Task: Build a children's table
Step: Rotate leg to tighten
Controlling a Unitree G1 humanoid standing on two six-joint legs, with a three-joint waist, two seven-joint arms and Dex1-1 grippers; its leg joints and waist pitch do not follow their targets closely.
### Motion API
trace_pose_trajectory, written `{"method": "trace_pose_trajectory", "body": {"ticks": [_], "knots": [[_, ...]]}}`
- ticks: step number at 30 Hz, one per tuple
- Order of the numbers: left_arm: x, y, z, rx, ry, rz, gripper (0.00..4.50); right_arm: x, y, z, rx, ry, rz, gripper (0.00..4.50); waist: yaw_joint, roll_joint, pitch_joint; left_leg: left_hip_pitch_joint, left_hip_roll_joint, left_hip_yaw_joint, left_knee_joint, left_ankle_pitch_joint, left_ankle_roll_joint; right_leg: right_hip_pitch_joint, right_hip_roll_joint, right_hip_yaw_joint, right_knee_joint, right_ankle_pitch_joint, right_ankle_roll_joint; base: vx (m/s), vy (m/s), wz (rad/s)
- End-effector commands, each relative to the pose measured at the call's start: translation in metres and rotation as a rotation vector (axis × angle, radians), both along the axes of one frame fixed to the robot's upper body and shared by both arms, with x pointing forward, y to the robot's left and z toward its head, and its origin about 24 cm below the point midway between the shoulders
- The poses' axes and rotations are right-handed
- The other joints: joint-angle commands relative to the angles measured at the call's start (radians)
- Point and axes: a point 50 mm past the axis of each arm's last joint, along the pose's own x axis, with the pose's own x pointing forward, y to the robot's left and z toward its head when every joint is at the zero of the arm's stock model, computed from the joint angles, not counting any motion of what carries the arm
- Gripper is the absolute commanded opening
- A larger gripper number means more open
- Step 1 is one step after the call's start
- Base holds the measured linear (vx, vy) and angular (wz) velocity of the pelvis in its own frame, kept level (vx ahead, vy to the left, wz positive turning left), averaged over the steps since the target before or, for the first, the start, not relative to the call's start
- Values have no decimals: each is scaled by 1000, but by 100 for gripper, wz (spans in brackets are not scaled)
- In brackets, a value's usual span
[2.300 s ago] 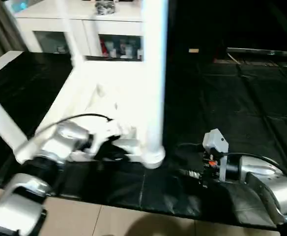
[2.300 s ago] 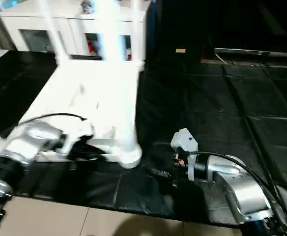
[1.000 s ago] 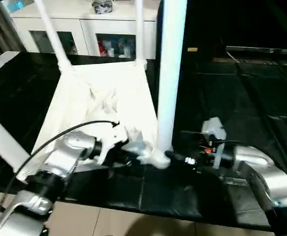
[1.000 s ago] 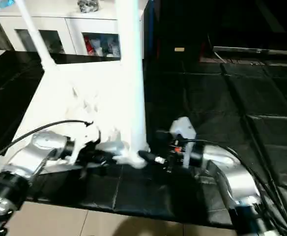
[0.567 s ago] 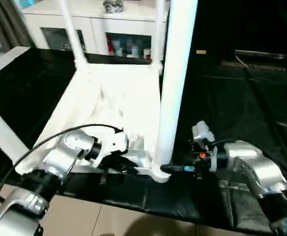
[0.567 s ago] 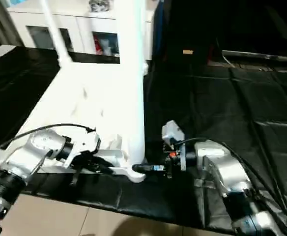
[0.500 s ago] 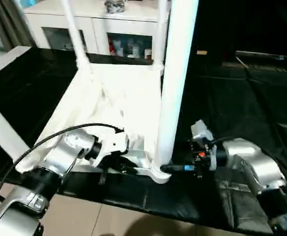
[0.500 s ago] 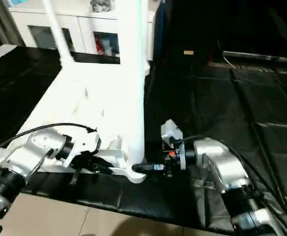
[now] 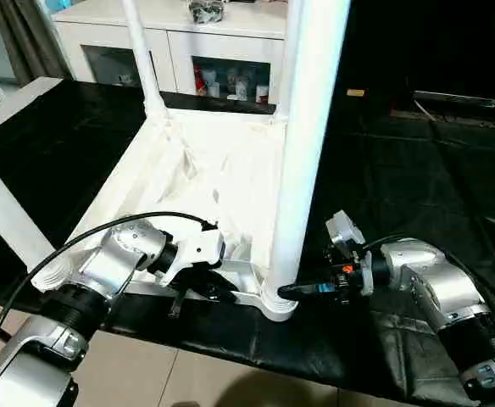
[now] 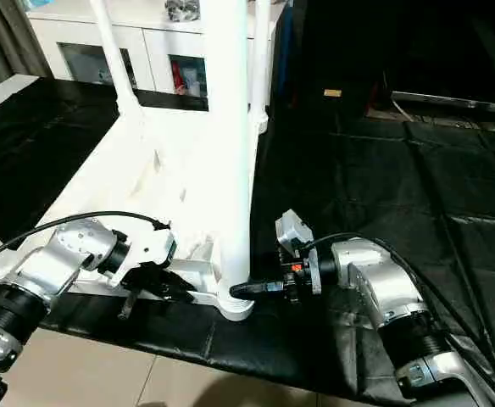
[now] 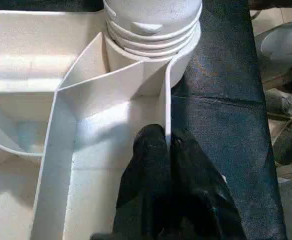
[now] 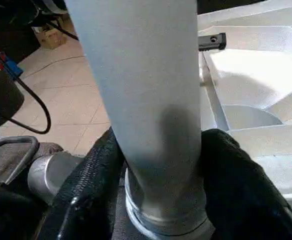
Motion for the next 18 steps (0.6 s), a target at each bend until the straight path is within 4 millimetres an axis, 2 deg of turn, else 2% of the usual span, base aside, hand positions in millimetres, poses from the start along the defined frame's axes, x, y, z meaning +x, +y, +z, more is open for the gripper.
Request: {"method": "trace_pose_trajectory", "body": {"ticks": [1, 3, 4, 5, 6, 8, 9, 10, 12, 14, 15, 16, 18], "knots": [[3, -7, -6, 30, 15, 22, 0, -3, 7, -1, 27, 20, 41, 208, -4, -3, -69, -11, -1, 21, -60, -84, 57, 65, -66, 52, -74, -176, -167, 0, 0, 0], [7, -8, -6, 16, 20, 70, 0, -7, 8, -3, 30, 30, 46, 203, -4, 1, -66, -6, -3, 24, -60, -107, 55, 62, -64, 51, -80, -205, -168, 0, 0, 0], [9, -9, -6, 12, 18, 91, 0, -8, 8, -4, 30, 34, 47, 202, -2, 6, -65, -2, -2, 23, -60, -118, 54, 60, -64, 51, -82, -222, -166, 0, 0, 0], [11, -9, -5, 5, 16, 118, 0, -9, 8, -5, 31, 39, 41, 201, 0, 6, -66, -1, -2, 23, -61, -129, 52, 61, -65, 52, -84, -243, -164, 0, 0, 0], [13, -10, -5, -11, 17, 151, 0, -10, 8, -6, 34, 44, 28, 200, 0, 5, -65, -2, -2, 23, -63, -136, 52, 62, -65, 50, -87, -269, -157, 0, 0, 0], [19, -13, -3, -47, 18, 217, 0, -11, 9, -10, 35, 42, -17, 200, 2, 11, -62, 1, -2, 23, -64, -150, 49, 60, -67, 50, -94, -312, -143, 0, 0, 0], [21, -14, -1, -66, 19, 249, 0, -10, 9, -12, 33, 35, -49, 199, 0, 7, -60, 0, -3, 22, -67, -164, 44, 62, -67, 49, -96, -337, -136, 0, 0, 0], [21, -14, -1, -66, 19, 249, 0, -10, 9, -12, 33, 35, -49, 199, 0, 7, -60, -1, -5, 21, -67, -168, 43, 64, -67, 47, -98, -353, -128, 0, 0, 0], [27, -16, 3, -96, 13, 308, 0, -5, 12, -18, 21, 14, -161, 199, -6, 7, -60, -2, -7, 20, -69, -173, 35, 64, -68, 46, -102, -385, -108, 0, 0, 0], [33, -21, 7, -128, 7, 380, 0, 7, 19, -23, 29, -7, -348, 198, -16, 8, -58, -3, -14, 18, -69, -180, 22, 63, -69, 40, -108, -441, -85, 0, 0, 0], [35, -23, 8, -139, 6, 405, 0, 11, 22, -24, 37, -5, -406, 198, -27, 7, -60, -16, -18, 14, -70, -167, 15, 73, -70, 36, -107, -458, -65, 0, 0, 0], [36, -25, 9, -145, 5, 420, 0, 13, 24, -24, 42, -3, -441, 196, -39, 5, -60, -19, -20, 12, -72, -168, 17, 74, -68, 31, -112, -461, -51, 0, 0, 0], [41, -31, 10, -170, 3, 485, 0, 21, 34, -25, 64, 20, -544, 195, -54, 8, -61, -14, -20, 12, -70, -167, 23, 68, -66, 30, -113, -443, -60, 0, 0, 0]]}}
